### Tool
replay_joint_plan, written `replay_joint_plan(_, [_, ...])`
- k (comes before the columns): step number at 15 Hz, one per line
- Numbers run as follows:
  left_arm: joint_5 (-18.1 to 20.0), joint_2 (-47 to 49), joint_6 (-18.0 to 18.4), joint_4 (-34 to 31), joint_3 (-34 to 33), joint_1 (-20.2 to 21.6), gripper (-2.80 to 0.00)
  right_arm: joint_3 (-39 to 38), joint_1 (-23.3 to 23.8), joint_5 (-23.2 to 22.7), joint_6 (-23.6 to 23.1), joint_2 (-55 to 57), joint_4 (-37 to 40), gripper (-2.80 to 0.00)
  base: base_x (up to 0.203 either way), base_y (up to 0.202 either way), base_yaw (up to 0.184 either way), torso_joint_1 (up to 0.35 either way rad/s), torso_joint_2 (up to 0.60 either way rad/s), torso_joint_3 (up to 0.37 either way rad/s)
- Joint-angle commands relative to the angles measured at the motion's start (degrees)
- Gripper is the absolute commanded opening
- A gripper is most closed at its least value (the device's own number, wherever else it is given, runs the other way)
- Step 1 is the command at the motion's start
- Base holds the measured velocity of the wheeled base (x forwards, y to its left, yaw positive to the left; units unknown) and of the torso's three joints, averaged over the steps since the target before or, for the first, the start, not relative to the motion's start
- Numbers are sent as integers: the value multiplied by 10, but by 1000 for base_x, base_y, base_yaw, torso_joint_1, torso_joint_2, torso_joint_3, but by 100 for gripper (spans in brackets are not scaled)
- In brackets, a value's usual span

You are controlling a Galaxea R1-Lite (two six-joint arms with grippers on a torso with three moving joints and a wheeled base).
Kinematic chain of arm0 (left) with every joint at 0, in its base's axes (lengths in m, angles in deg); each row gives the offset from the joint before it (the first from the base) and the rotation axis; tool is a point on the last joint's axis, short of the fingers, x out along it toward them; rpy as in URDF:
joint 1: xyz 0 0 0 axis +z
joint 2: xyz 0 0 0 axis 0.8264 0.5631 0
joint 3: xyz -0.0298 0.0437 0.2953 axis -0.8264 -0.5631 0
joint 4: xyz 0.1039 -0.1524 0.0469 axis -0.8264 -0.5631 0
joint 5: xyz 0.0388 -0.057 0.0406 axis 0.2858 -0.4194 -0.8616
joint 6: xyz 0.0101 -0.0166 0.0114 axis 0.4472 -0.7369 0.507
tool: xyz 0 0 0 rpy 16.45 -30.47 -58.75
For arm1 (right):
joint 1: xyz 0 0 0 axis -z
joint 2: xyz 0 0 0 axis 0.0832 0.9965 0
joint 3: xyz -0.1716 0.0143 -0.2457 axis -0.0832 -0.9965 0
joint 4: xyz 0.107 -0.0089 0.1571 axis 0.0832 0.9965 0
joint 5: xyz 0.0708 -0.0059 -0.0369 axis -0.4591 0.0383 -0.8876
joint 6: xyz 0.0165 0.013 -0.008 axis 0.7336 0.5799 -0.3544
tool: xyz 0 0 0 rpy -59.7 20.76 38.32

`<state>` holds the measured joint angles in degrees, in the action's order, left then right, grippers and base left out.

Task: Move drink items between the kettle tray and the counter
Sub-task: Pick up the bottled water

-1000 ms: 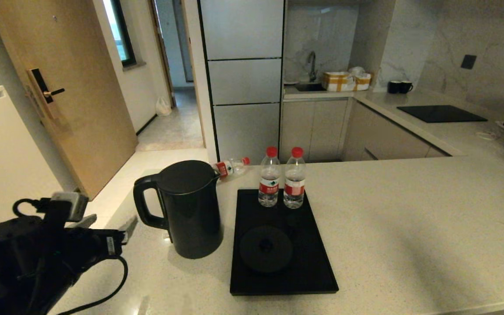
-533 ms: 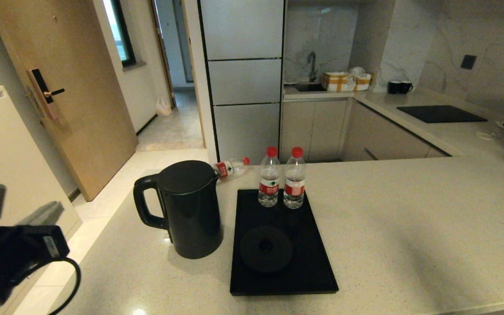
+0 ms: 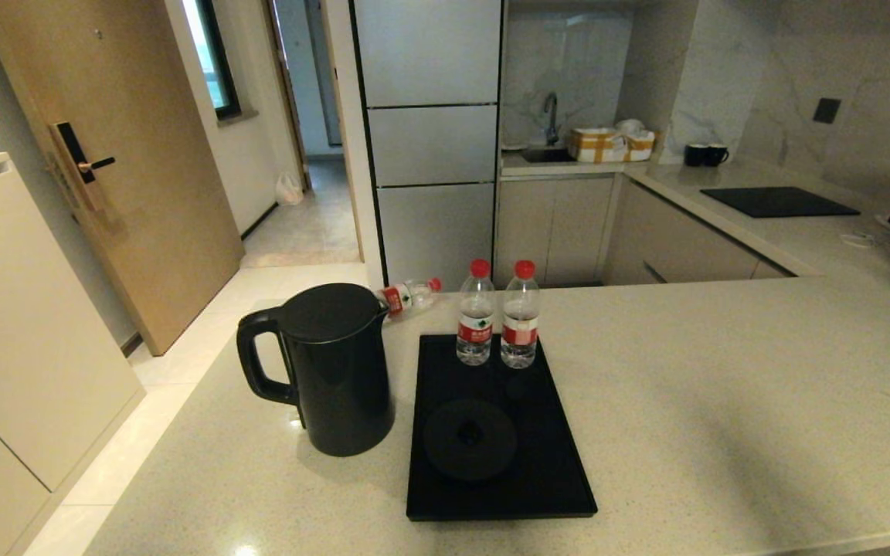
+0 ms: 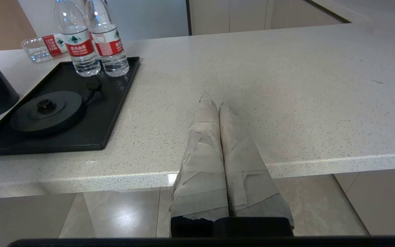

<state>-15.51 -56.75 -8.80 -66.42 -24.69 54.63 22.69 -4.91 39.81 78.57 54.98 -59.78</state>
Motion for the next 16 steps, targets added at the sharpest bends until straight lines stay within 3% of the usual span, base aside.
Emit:
replay_joint_plan(1, [6, -106, -13, -253, 101, 15, -280, 0, 0, 0, 0, 0, 0, -280, 0, 0, 0, 0, 0, 0])
replay_joint_plan(2, [16, -133, -17, -305, 124, 15, -280, 0, 0, 0, 0, 0, 0, -280, 0, 0, 0, 0, 0, 0])
replay_joint_plan(5, [66, -206, 23, -393, 128, 14, -280, 0, 0, 0, 0, 0, 0, -280, 0, 0, 0, 0, 0, 0])
replay_joint_plan(8, [97, -231, -9, -424, 85, 14, -280, 0, 0, 0, 0, 0, 0, -280, 0, 0, 0, 0, 0, 0])
replay_joint_plan(12, [106, -230, -48, -214, -55, 14, -280, 0, 0, 0, 0, 0, 0, -280, 0, 0, 0, 0, 0, 0])
replay_joint_plan(16, [88, -230, -48, -13, -220, 14, -280, 0, 0, 0, 0, 0, 0, -280, 0, 0, 0, 0, 0, 0])
